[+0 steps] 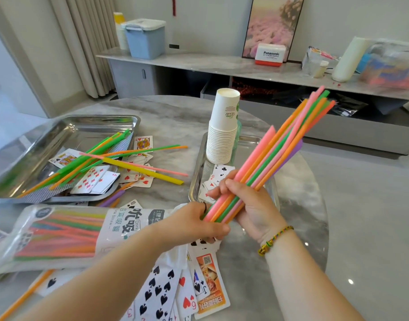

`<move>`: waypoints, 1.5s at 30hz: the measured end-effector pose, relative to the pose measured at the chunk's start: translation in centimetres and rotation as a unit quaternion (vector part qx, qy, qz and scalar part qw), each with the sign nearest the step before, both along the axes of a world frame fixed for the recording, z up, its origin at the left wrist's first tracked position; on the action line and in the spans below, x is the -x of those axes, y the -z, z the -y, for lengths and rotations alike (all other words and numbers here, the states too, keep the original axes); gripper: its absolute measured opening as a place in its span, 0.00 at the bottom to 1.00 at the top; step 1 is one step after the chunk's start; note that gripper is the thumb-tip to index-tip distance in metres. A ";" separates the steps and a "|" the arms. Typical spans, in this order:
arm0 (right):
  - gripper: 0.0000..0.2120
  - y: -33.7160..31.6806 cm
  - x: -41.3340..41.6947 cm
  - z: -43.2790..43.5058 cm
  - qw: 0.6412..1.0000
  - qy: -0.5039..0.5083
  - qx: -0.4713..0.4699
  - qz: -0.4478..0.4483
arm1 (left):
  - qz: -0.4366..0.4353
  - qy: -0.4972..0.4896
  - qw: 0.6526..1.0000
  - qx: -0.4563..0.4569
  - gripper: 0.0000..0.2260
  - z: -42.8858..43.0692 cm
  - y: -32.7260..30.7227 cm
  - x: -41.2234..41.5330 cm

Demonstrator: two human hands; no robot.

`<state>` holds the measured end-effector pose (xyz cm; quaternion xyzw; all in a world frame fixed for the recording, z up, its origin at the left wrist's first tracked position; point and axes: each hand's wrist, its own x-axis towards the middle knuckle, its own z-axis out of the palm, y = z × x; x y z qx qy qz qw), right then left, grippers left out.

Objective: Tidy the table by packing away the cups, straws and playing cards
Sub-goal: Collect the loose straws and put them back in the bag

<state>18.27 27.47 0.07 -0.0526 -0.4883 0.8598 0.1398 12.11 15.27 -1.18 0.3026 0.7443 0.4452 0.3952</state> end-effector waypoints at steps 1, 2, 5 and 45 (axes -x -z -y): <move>0.04 0.0 0.0 -0.2 1.000 0.012 0.003 0.001 | -0.030 0.004 1.000 0.005 0.08 0.5 0.0 0.2; 0.05 0.0 0.0 -0.4 1.000 0.025 0.004 0.005 | -0.058 0.004 0.998 -0.006 0.11 1.1 -0.1 0.4; 0.10 0.1 0.1 -0.8 0.998 0.061 0.000 0.025 | -0.173 -0.012 0.983 -0.051 0.23 3.7 -0.9 0.9; 0.09 -10.6 -0.6 9.8 0.972 0.051 0.141 -0.179 | -0.354 -0.141 0.918 -0.109 0.44 13.9 -9.7 -0.7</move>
